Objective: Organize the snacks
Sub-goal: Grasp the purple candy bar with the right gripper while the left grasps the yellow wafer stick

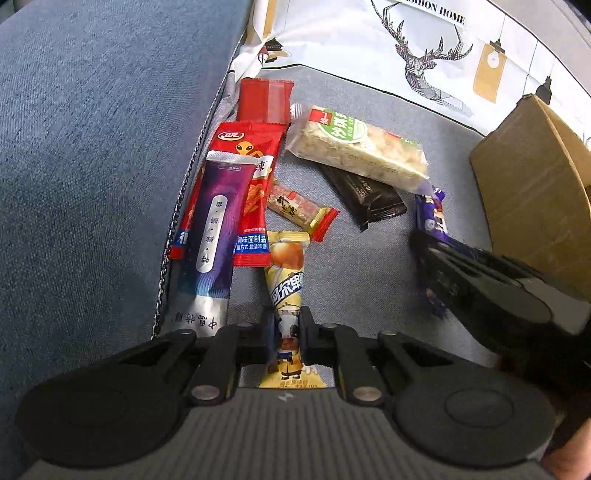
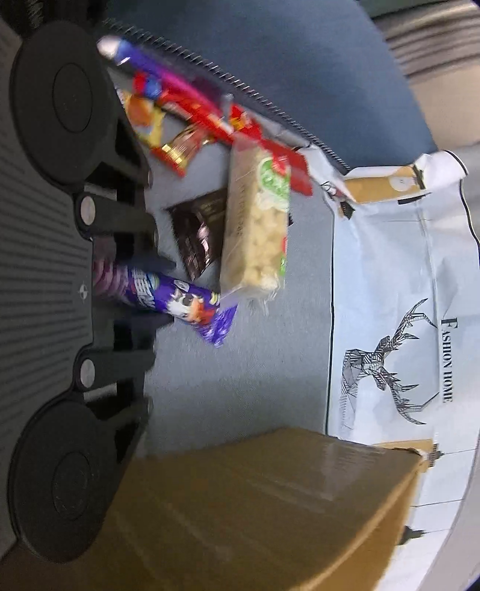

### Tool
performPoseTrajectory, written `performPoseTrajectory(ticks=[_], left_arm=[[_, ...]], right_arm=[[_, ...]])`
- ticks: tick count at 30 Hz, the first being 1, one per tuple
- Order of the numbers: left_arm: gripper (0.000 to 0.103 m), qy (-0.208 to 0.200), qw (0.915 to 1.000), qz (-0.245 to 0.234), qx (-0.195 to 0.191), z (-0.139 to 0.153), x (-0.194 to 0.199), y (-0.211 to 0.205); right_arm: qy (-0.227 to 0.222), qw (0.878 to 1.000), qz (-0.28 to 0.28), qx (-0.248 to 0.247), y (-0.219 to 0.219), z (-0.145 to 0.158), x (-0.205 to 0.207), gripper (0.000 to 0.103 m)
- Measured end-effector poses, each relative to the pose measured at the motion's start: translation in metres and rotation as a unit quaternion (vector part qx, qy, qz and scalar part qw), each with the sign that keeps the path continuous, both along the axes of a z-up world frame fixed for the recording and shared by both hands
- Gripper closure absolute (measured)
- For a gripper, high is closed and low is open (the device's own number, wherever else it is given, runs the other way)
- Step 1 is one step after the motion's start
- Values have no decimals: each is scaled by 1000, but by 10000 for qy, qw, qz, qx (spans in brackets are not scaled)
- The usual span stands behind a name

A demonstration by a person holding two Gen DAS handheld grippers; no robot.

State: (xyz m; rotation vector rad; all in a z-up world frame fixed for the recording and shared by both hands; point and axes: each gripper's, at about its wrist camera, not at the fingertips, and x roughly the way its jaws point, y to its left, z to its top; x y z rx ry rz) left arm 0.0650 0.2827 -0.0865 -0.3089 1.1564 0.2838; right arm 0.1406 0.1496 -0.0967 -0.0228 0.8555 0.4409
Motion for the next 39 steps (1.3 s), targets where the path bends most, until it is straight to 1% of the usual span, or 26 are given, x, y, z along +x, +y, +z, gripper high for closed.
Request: performPoseTrajectory(ticks=[3, 6, 8, 10, 12, 14, 16, 18, 19, 20, 21, 23, 25, 27, 31, 39], left_arm=[[90, -33, 10000, -15, -63, 1, -2, 0], [93, -69, 9998, -27, -177, 1, -4, 1], [93, -182, 9993, -37, -322, 4, -6, 2], [93, -244, 9985, -27, -499, 5, -8, 3], [93, -345, 9965, 46, -757, 6, -11, 5], [93, -413, 9929, 35, -1111, 6, -14, 7], [93, -405, 9897, -69, -1373, 5, -15, 5], [92, -277, 9881, -293, -1482, 1, -14, -3], [92, -195, 9891, -371, -1409, -1, -13, -7], [92, -66, 9914, -448, -1224, -3, -12, -12], [91, 43, 9931, -489, -1067, -5, -10, -15], [87, 118, 9933, -510, -1026, -8, -9, -17], [87, 119, 9937, -526, -986, -8, -7, -19], [87, 129, 9936, -537, -987, -8, -5, -21], [87, 185, 9939, -566, -924, -10, -2, -26], [87, 185, 9944, -577, -869, -13, -1, -24]], right_arm=[[-4, 10000, 27, -52, -9, 6, -5, 86], [-32, 9990, 408, -151, -14, 19, -19, 86], [177, 9977, 651, -58, -21, 31, -28, 86], [420, 9952, 886, 5, -27, 42, -39, 86], [444, 9931, 1080, -66, -33, 53, -55, 86], [428, 9905, 1299, -150, -41, 60, -75, 86], [441, 9880, 1466, -199, -49, 59, -93, 86], [560, 9868, 1511, -189, -54, 49, -104, 86], [611, 9865, 1504, -194, -55, 43, -107, 86], [667, 9866, 1471, -246, -55, 35, -108, 85], [727, 9866, 1427, -317, -54, 27, -107, 82], [764, 9872, 1330, -437, -51, 17, -106, 81], [718, 9872, 1348, -470, -50, 15, -106, 72], [675, 9867, 1410, -453, -50, 17, -106, 67], [779, 9860, 1406, -436, -55, 16, -103, 66], [716, 9844, 1536, -482, -55, 15, -105, 66]])
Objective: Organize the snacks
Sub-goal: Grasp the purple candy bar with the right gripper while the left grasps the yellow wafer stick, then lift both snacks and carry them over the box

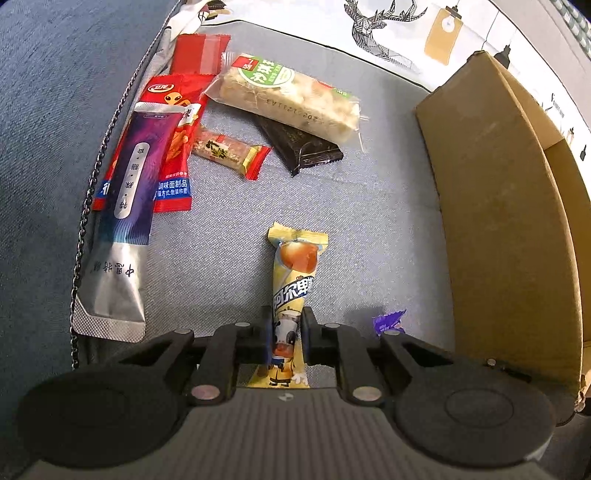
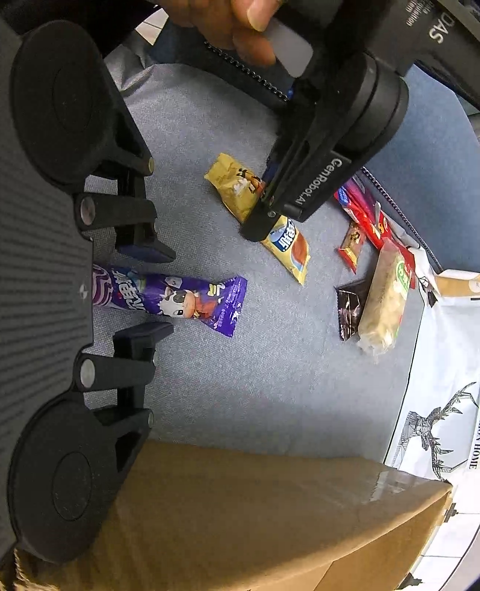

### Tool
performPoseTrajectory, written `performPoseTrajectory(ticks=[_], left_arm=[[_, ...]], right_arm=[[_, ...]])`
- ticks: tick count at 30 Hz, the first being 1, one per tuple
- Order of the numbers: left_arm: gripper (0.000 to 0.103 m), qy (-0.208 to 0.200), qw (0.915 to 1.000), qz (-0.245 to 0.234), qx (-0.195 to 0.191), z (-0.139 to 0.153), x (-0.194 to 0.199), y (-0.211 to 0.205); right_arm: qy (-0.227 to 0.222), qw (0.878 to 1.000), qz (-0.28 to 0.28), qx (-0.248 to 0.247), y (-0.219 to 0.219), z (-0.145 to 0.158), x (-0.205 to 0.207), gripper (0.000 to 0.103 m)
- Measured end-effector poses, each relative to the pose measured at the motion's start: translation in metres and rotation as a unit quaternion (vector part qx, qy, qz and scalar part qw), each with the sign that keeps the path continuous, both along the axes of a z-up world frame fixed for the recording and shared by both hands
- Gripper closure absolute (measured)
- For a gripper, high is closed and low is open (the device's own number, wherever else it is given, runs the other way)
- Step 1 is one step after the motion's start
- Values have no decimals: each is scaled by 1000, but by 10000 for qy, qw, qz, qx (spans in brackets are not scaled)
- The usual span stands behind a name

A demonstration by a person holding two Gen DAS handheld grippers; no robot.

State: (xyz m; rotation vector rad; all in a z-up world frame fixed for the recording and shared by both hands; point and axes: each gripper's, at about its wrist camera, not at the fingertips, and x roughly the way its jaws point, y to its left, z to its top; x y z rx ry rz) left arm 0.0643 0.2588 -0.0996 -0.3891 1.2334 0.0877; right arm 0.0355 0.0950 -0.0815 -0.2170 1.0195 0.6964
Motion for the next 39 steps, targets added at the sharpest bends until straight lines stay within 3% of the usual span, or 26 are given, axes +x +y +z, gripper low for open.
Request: performPoseTrajectory(ticks=[2, 7, 14, 21, 25, 31, 35, 39], left_arm=[[87, -3, 10000, -3, 13, 0, 0, 0], [87, -3, 10000, -23, 51, 0, 1, 0], [90, -164, 9998, -36, 130, 6, 1, -2], [91, -867, 9959, 249, 17, 29, -3, 5], [91, -1550, 9869, 447, 3, 53, -7, 2], [91, -2587, 9646, 433, 275, 96, -14, -32], [91, -3021, 9520, 345, 360, 114, -18, -65], [91, -3185, 9476, 264, 10, 117, -17, -95]], right_arm=[[-7, 10000, 39, -18, 1, -1, 0, 67], [-25, 9999, 101, -23, 1, -1, -1, 84], [-92, 9994, 60, 314, -6, 11, -2, 86], [-784, 9918, -1, 1011, -23, 52, -8, 86], [-1035, 9829, -221, 1510, -47, 73, -4, 86], [-1529, 9656, -487, 2048, -90, 96, 2, 86], [-1766, 9566, -773, 2184, -123, 101, 11, 86], [-1919, 9517, -1129, 2116, -156, 102, 21, 86]])
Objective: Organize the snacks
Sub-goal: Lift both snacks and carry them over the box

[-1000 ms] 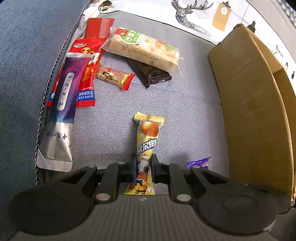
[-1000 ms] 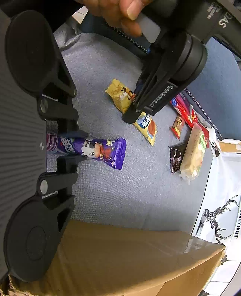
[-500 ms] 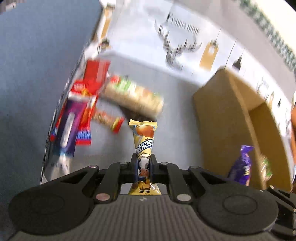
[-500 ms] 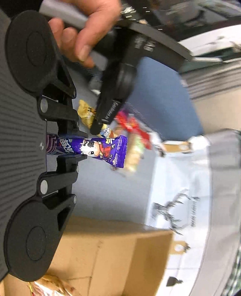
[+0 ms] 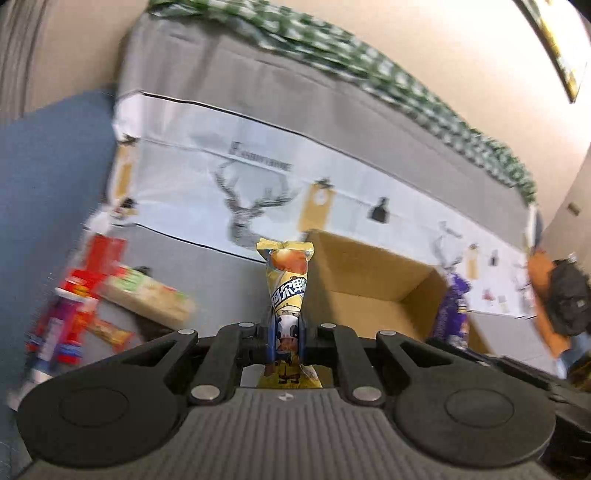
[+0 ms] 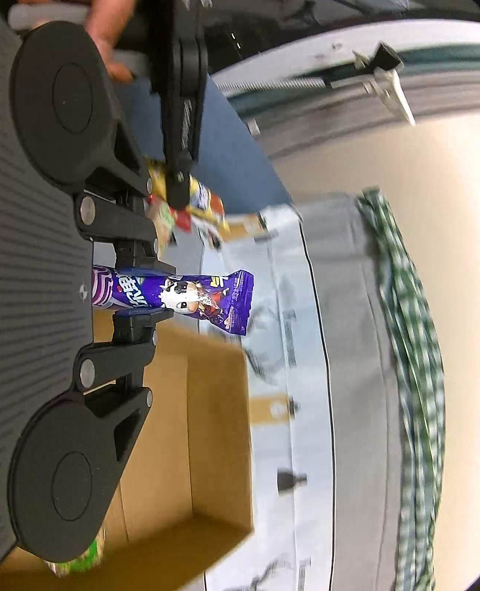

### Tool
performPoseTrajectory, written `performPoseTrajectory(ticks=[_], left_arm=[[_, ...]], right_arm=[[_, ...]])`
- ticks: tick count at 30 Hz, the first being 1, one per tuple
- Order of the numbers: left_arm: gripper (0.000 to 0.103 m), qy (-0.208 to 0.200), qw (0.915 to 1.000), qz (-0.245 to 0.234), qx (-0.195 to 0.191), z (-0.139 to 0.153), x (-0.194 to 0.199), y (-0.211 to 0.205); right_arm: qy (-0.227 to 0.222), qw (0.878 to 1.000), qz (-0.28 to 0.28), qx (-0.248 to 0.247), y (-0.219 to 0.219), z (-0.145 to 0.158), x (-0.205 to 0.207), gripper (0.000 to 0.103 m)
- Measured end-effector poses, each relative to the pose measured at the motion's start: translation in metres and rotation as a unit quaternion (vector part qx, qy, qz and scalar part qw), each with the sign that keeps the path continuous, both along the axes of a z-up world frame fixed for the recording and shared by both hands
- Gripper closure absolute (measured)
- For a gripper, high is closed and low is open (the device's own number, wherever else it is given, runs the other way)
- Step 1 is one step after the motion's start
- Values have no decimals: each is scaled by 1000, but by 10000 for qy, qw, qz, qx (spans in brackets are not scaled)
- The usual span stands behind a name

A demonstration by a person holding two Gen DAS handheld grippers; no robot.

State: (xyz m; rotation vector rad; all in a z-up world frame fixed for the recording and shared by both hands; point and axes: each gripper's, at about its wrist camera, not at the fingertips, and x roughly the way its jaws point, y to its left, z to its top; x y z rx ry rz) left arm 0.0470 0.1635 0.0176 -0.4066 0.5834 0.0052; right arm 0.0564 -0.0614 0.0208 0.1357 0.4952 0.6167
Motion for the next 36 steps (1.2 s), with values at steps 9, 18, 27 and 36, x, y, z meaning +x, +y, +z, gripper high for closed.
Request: performPoseTrajectory(ticks=[9, 18, 27, 36], left_arm=[[91, -586, 9952, -768, 174, 4, 6, -84], [91, -750, 9891, -1232, 294, -7, 22, -120], [91, -812, 9874, -1347, 180, -10, 27, -129], [91, -832, 9874, -1330, 221, -11, 26, -127]], right_arm=[[128, 9954, -951, 31, -72, -13, 18, 87], [199, 9833, -1802, 148, -123, -24, 26, 87], [-70, 9812, -1931, 0, -119, -23, 26, 87], [-231, 9825, -1843, -157, -113, -21, 24, 87]])
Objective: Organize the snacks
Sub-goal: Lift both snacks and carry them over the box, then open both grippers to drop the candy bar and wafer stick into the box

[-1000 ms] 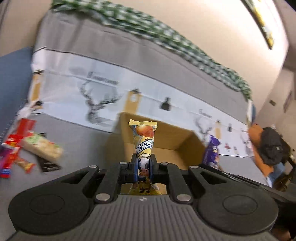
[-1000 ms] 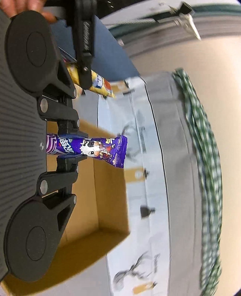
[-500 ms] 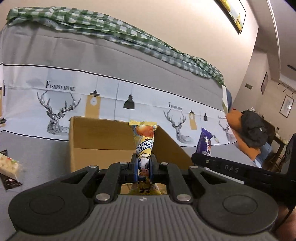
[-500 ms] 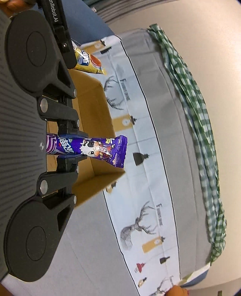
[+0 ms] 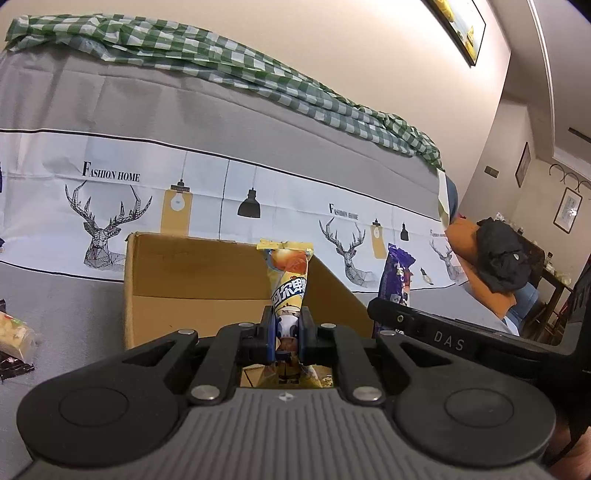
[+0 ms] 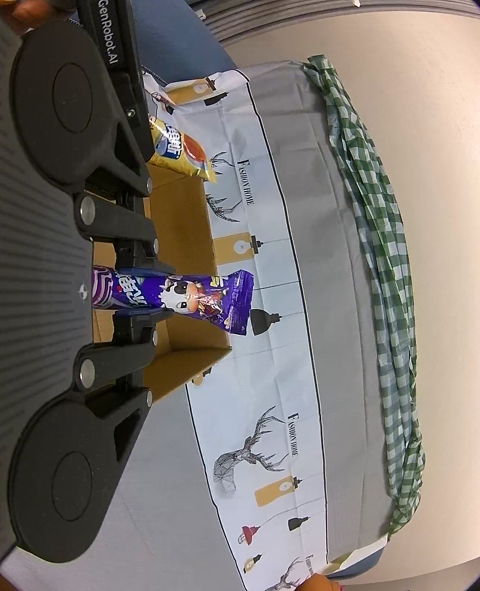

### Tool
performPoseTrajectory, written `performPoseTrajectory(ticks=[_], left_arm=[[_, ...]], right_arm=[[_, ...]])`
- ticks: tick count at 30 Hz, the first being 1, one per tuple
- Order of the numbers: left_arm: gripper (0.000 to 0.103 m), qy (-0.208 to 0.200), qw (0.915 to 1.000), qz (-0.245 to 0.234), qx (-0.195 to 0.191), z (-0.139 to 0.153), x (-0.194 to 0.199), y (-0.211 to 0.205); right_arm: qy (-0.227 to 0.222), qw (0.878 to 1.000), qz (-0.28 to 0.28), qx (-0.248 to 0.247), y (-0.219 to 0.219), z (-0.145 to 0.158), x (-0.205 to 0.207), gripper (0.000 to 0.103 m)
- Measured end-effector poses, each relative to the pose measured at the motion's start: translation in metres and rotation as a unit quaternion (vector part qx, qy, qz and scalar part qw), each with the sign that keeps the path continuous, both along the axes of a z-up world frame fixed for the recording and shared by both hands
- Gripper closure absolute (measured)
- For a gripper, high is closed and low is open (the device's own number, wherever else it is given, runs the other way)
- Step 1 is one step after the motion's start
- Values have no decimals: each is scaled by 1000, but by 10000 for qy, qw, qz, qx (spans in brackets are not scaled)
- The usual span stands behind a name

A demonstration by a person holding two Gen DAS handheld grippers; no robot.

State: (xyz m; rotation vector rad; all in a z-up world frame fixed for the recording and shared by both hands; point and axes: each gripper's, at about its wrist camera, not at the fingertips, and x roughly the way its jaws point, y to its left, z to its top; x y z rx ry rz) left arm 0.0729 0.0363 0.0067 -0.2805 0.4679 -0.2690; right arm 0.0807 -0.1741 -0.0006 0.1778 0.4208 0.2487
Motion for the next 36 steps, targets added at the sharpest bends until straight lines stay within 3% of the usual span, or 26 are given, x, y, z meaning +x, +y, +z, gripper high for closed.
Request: performPoseTrajectory(ticks=[23, 24, 26, 27, 28, 29, 36], left_arm=[[91, 33, 10000, -4, -52, 0, 2, 3], [90, 47, 10000, -2, -66, 0, 2, 3], [70, 156, 9998, 11, -114, -2, 5, 4], [68, 192, 9997, 20, -141, -3, 6, 5], [68, 206, 9997, 55, -150, -3, 6, 6], [68, 211, 9996, 94, -146, -3, 6, 7], [68, 187, 9993, 276, -193, -2, 5, 18]], right_arm=[[21, 9998, 96, -144, 6, -4, 1, 86], [40, 9998, 115, -142, 6, -5, 1, 84], [171, 9996, 177, -158, 8, -7, 4, 79], [238, 9994, 179, -189, 10, -9, 5, 68], [266, 9993, 133, -238, 11, -11, 5, 58], [269, 9992, 100, -274, 12, -12, 5, 55], [348, 9989, 117, -277, 13, -15, 6, 52]])
